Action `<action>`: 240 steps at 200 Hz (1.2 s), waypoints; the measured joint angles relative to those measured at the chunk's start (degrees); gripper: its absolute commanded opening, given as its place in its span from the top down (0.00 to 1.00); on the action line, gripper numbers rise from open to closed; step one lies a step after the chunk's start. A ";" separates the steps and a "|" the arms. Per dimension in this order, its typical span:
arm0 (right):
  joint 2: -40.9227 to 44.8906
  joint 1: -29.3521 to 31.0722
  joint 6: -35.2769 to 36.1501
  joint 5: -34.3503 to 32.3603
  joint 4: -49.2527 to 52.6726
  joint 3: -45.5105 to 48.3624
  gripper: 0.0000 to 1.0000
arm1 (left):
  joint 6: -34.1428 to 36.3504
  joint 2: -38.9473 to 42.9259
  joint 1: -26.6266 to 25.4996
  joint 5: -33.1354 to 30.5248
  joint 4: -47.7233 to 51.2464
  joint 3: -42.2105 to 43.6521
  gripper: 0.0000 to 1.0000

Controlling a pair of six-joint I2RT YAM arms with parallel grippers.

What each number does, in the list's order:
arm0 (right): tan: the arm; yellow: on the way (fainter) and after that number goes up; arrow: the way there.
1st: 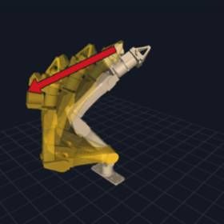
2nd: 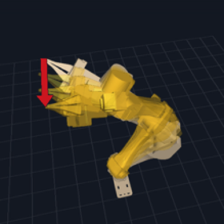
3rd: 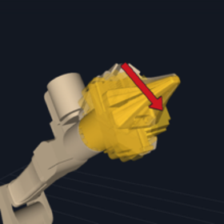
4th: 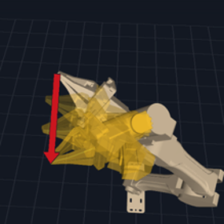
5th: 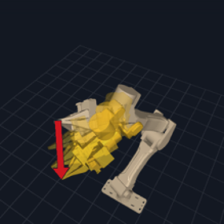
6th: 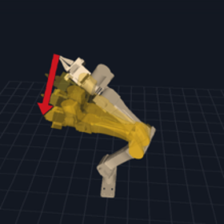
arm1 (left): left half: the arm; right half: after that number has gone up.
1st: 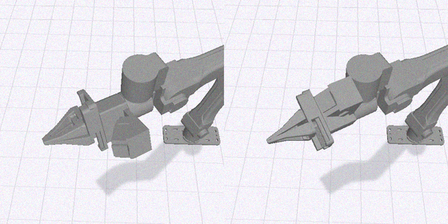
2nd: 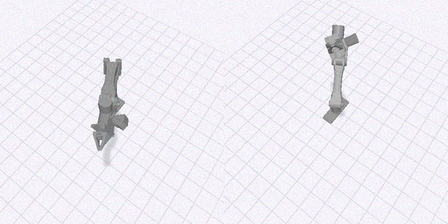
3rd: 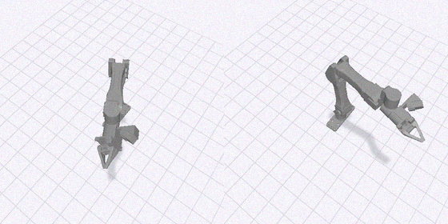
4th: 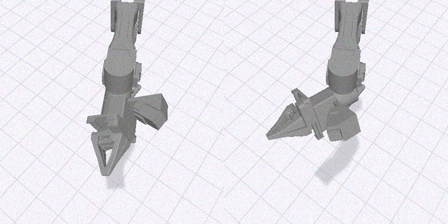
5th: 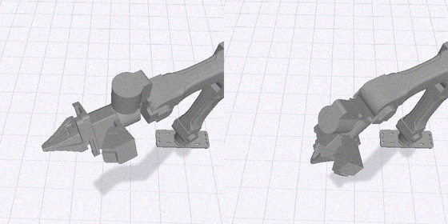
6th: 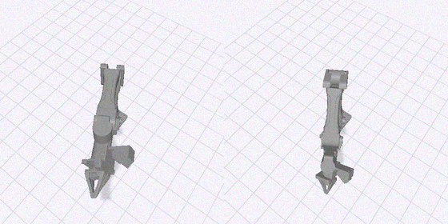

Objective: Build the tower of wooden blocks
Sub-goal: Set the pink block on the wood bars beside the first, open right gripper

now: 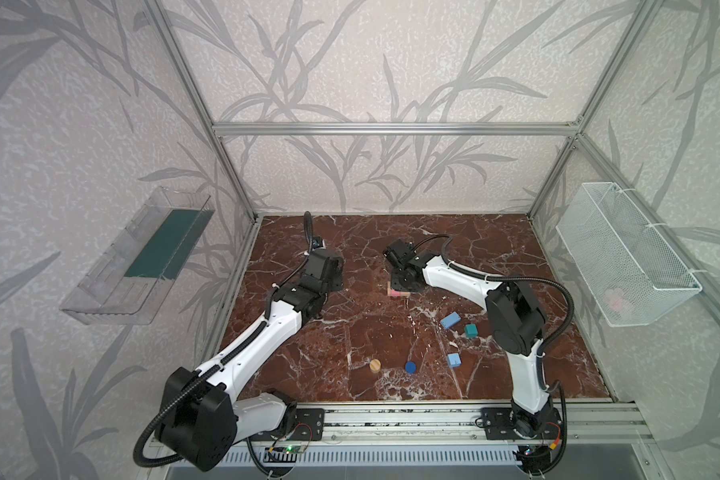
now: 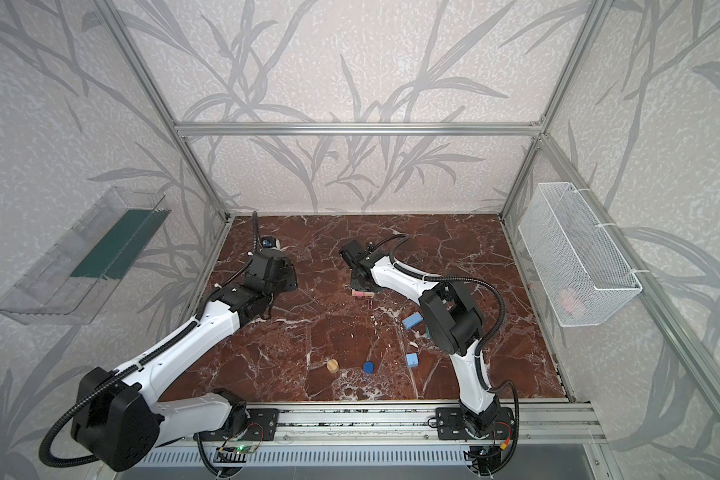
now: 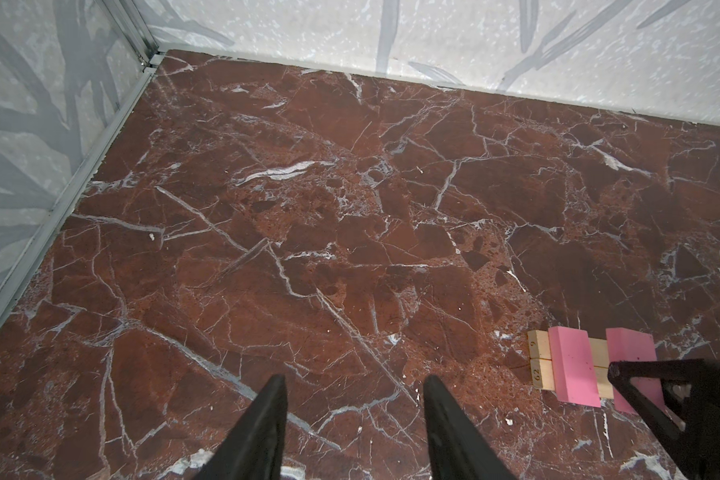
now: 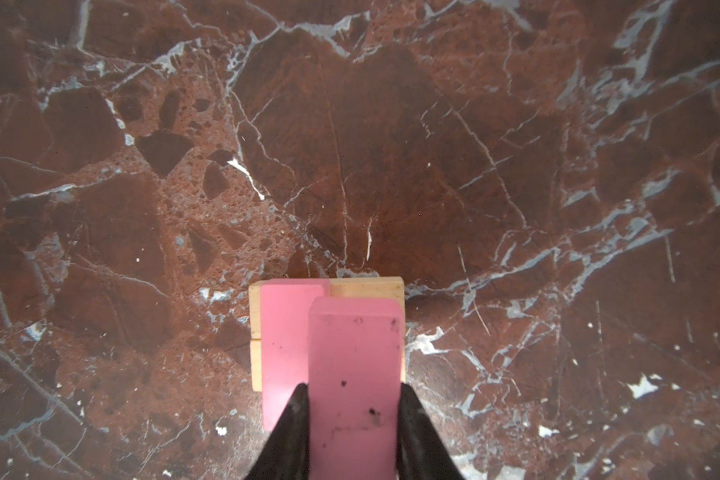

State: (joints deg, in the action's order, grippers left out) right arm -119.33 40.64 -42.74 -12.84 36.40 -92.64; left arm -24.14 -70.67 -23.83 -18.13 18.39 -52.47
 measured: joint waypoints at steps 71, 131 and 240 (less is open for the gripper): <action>-1.49 -0.35 0.17 0.28 0.92 -0.33 0.79 | 0.04 -0.26 0.00 -0.02 0.04 -0.63 0.48; -1.51 -0.52 0.17 0.44 0.98 -0.33 0.74 | 0.04 -0.55 0.00 -0.02 0.02 -0.76 0.48; -1.55 -0.96 0.57 1.27 1.16 -1.55 0.63 | 0.11 -0.57 0.00 -0.22 0.04 -0.76 0.48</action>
State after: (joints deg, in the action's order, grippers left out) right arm -120.88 39.68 -42.17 -11.57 37.56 -94.19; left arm -24.03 -71.24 -23.83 -18.35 18.44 -53.23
